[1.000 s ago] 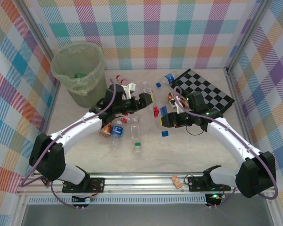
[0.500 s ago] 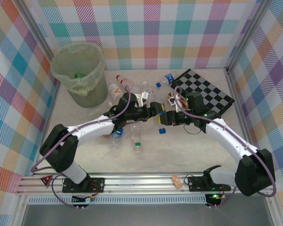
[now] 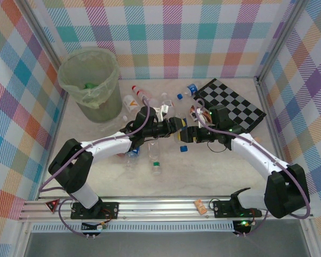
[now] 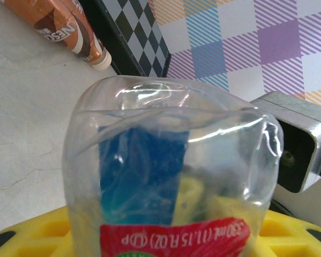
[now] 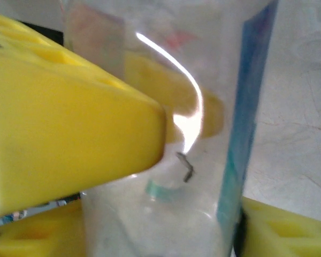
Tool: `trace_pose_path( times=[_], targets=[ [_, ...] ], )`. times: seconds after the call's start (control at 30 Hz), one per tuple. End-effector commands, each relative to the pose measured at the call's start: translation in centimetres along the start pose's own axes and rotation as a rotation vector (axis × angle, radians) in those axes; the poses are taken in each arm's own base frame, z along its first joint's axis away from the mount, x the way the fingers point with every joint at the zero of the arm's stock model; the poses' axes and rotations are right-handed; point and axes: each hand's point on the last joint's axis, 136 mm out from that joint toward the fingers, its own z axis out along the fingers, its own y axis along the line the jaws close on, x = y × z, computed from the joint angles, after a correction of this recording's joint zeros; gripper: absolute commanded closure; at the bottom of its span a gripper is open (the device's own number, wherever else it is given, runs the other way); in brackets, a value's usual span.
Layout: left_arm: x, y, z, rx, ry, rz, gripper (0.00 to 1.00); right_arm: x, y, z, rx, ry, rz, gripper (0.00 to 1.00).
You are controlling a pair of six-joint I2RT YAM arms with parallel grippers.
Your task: Put the plastic bottles in the bin
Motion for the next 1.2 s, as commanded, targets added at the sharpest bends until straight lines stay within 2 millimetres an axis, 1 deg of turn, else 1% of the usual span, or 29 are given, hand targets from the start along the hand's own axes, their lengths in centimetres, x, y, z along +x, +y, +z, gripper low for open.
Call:
trace_pose_path(
  times=[0.0,0.03,0.17,0.27,0.37,0.4,0.53,0.6,0.7,0.73,0.83,0.9,0.97,1.07,1.17],
  targets=[
    [0.2,-0.7,0.5,0.028,0.014,0.02,0.5,-0.1,0.6,-0.4,-0.01,0.018,-0.044,0.2],
    [0.1,-0.7,0.5,0.023,0.012,0.023,0.5,-0.1,0.8,-0.7,-0.007,0.02,-0.048,0.16],
    [-0.4,-0.6,0.3,0.011,0.007,0.037,0.51,0.2,1.6,-2.2,0.003,0.019,-0.061,0.09],
    [-0.6,-0.7,0.1,-0.002,0.006,0.052,0.51,0.3,2.1,-3.4,0.01,0.006,-0.064,0.0],
    [-1.0,-0.7,-0.2,-0.013,0.005,0.065,0.52,0.4,2.2,-4.4,0.019,-0.012,-0.054,0.01],
    [-1.2,-0.8,-0.4,-0.015,0.003,0.069,0.52,0.4,2.0,-4.7,0.034,-0.021,-0.041,0.01],
    [-2.9,-1.4,-1.5,-0.011,-0.019,0.094,0.53,0.3,1.5,-5.6,0.062,-0.053,-0.014,0.01],
    [-4.5,-2.1,-2.5,-0.023,-0.033,0.123,0.54,0.5,1.0,-5.5,0.079,-0.054,0.0,0.01],
    [-7.6,-4.4,-4.7,-0.042,-0.072,0.209,0.54,0.9,0.3,-5.2,0.097,-0.048,0.028,0.0],
    [-8.5,-4.8,-5.6,-0.059,-0.084,0.231,0.54,1.0,0.1,-5.1,0.099,-0.046,0.032,0.0],
    [-12.4,-6.7,-9.0,-0.096,-0.158,0.305,0.56,1.5,-0.3,-5.2,0.12,-0.045,0.04,0.01],
    [-15.2,-7.8,-11.7,-0.114,-0.218,0.356,0.57,1.9,-0.6,-5.3,0.138,-0.038,0.041,0.01],
    [-17.4,-8.3,-13.9,-0.137,-0.263,0.387,0.58,2.2,-1.0,-5.4,0.161,-0.036,0.043,0.01],
    [-20.8,-8.7,-17.1,-0.158,-0.346,0.386,0.62,2.4,-1.5,-5.5,0.189,-0.044,0.044,0.01],
    [-24.4,-10.0,-20.9,-0.141,-0.489,0.408,0.71,2.7,-1.6,-5.7,0.195,-0.054,0.046,0.02]
  ],
)
